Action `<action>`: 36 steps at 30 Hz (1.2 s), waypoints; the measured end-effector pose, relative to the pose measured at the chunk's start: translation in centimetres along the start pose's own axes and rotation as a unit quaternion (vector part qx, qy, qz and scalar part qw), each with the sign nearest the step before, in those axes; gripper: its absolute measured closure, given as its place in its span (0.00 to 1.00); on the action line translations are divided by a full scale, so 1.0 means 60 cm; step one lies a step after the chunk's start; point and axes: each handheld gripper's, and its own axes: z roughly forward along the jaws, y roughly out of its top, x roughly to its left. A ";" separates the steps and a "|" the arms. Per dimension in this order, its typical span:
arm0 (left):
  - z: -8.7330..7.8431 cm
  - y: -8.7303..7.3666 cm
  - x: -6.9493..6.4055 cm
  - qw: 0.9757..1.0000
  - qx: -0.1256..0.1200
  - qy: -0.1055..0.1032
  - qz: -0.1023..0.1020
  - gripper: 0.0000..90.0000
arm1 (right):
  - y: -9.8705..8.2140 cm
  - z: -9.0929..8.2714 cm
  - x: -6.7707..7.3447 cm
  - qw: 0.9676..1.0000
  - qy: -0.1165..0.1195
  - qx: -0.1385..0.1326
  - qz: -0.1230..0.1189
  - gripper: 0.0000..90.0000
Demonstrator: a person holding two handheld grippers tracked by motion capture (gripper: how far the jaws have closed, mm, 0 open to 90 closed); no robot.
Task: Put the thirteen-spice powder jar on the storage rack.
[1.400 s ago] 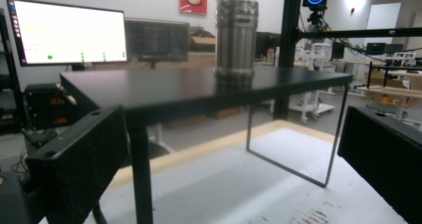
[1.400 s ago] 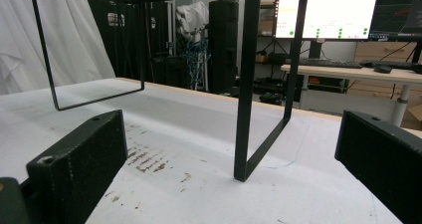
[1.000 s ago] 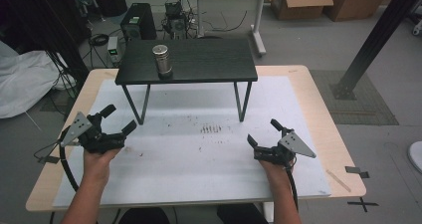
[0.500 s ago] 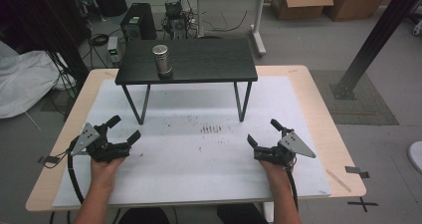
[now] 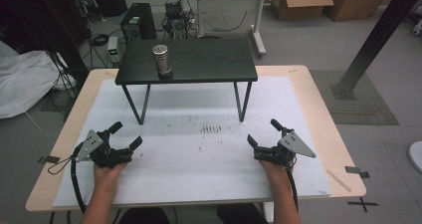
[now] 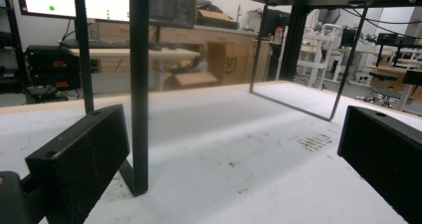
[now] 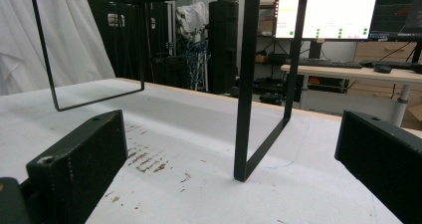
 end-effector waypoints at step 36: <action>0.000 -0.004 -0.020 0.998 -0.002 0.014 0.057 0.00 | 0.000 0.000 0.001 1.000 -0.001 0.002 -0.002 0.00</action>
